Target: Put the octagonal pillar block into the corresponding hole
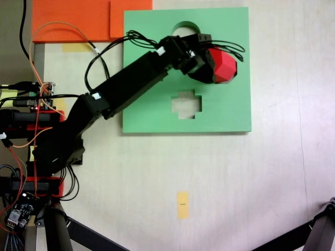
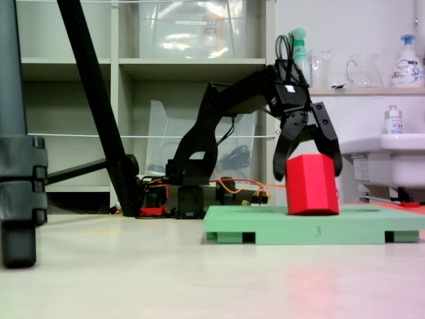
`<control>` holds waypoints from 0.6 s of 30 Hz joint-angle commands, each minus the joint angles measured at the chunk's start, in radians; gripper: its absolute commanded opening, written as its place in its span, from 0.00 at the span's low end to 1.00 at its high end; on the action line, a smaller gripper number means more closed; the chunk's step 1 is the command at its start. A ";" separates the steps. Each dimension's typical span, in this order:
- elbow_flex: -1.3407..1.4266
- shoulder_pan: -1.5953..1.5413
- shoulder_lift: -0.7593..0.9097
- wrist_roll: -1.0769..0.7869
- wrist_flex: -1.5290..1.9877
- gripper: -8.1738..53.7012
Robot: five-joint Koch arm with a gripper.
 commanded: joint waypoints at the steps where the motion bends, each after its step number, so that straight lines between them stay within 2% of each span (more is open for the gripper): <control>1: -0.071 -0.005 0.032 0.048 -0.025 0.47; 10: -0.072 0.011 0.031 0.192 -0.025 0.47; 18: -0.101 0.025 0.003 0.206 -0.032 0.47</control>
